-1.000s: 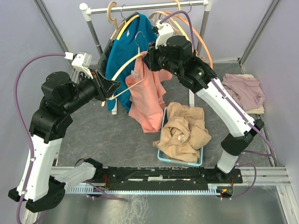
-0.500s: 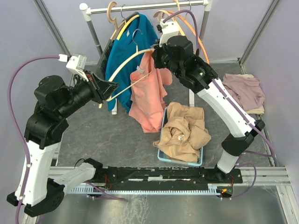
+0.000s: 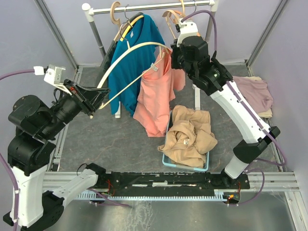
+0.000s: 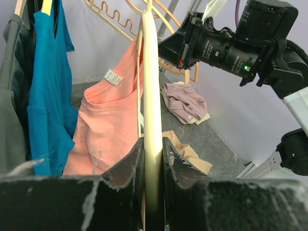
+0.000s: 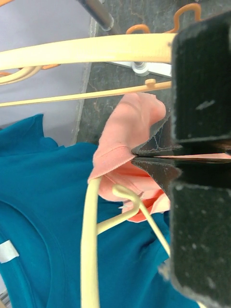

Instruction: Remove the t-shirt from the hanger

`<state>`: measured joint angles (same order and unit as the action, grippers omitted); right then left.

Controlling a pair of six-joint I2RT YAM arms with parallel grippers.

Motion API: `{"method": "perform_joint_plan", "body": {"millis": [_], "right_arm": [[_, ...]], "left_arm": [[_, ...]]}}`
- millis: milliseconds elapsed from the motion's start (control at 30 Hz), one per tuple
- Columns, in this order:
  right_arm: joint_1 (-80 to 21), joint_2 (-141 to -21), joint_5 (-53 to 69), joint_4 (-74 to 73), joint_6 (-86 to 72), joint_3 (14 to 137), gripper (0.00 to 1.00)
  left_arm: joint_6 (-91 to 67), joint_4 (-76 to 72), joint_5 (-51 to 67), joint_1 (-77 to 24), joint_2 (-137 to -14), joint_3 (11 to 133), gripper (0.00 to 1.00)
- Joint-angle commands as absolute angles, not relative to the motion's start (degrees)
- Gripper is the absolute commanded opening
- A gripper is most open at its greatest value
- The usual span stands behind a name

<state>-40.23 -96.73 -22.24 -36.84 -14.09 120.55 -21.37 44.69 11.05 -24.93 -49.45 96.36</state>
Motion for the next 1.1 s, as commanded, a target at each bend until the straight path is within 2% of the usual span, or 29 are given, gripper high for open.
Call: {"method": "perform_joint_plan", "body": {"millis": [0, 233, 533, 833, 1067], "right_arm": [[-39.7, -92.2, -24.2, -35.4, -14.6, 119.3, 0.01], [-39.2, -89.0, -22.5, -35.4, -14.2, 115.7, 0.01], [-37.4, -88.7, -20.3, -35.9, -14.4, 114.2, 0.01], [-37.3, -86.1, -15.9, -35.6, -14.2, 111.9, 0.01], [-37.3, -79.7, -7.1, -30.3, -12.7, 105.9, 0.01]], "left_arm": [[-21.6, 39.4, 7.7, -25.0, -49.9, 99.2, 0.03], [-22.3, 34.6, 5.4, -25.0, -49.8, 99.1, 0.03], [-24.3, 29.7, 9.7, -25.0, -49.7, 98.3, 0.03], [-24.9, 27.2, 5.5, -25.0, -49.7, 95.0, 0.03], [-25.0, 23.1, 0.0, -25.0, -53.2, 90.9, 0.03]]}}
